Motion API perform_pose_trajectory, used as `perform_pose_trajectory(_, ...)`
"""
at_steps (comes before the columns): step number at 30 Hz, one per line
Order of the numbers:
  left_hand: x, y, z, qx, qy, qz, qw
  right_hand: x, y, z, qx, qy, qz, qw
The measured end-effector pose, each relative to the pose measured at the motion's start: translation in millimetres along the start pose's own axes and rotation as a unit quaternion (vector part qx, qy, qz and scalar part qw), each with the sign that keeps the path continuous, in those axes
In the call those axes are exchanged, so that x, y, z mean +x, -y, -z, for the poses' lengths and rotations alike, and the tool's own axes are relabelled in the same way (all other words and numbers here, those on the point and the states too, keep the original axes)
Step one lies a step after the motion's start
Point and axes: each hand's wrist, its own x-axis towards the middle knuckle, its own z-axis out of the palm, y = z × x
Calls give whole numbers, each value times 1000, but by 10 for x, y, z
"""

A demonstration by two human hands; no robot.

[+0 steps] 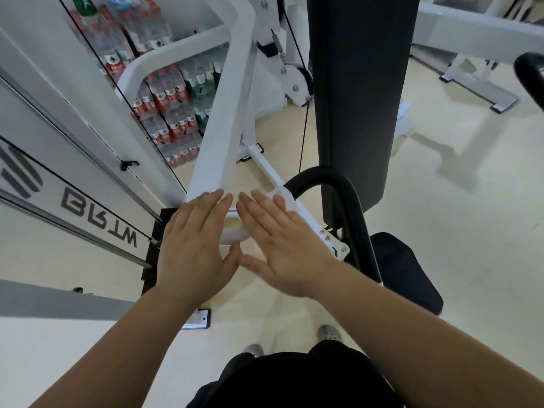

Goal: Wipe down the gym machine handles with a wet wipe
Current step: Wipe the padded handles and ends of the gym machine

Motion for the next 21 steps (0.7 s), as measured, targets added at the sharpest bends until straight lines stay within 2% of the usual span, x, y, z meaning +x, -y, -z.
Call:
perform_pose_trajectory(4,7,-8,40,-21,8,1,1000,45,-258,71,11,-59,-107,992)
perform_pose_trajectory(6,26,-26,75,-33,14,-3,999,88,-137,18,64,-94,-143,983)
perform_pose_trajectory(8,66,-63,127,-62,9,-22,998,101,78,-67,163,-135,-152,966)
perform_pose_trajectory(10,132,-102,184,-97,13,-47,994,76,248,-189,264,-200,-169,928)
perform_pose_trajectory(13,233,-134,200,-119,53,-69,989,39,460,-389,342,-319,-215,858)
perform_pose_trajectory(15,284,-144,179,-117,72,-89,987,79,576,-436,391,-372,-278,795)
perform_pose_trajectory(17,319,-155,154,-113,87,-102,984,141,648,-408,447,-390,-334,733)
perform_pose_trajectory(19,343,-172,142,-111,106,-103,983,170,716,-394,482,-379,-347,710)
perform_pose_trajectory(21,339,-177,156,-108,126,-100,981,189,827,-415,513,-347,-318,718)
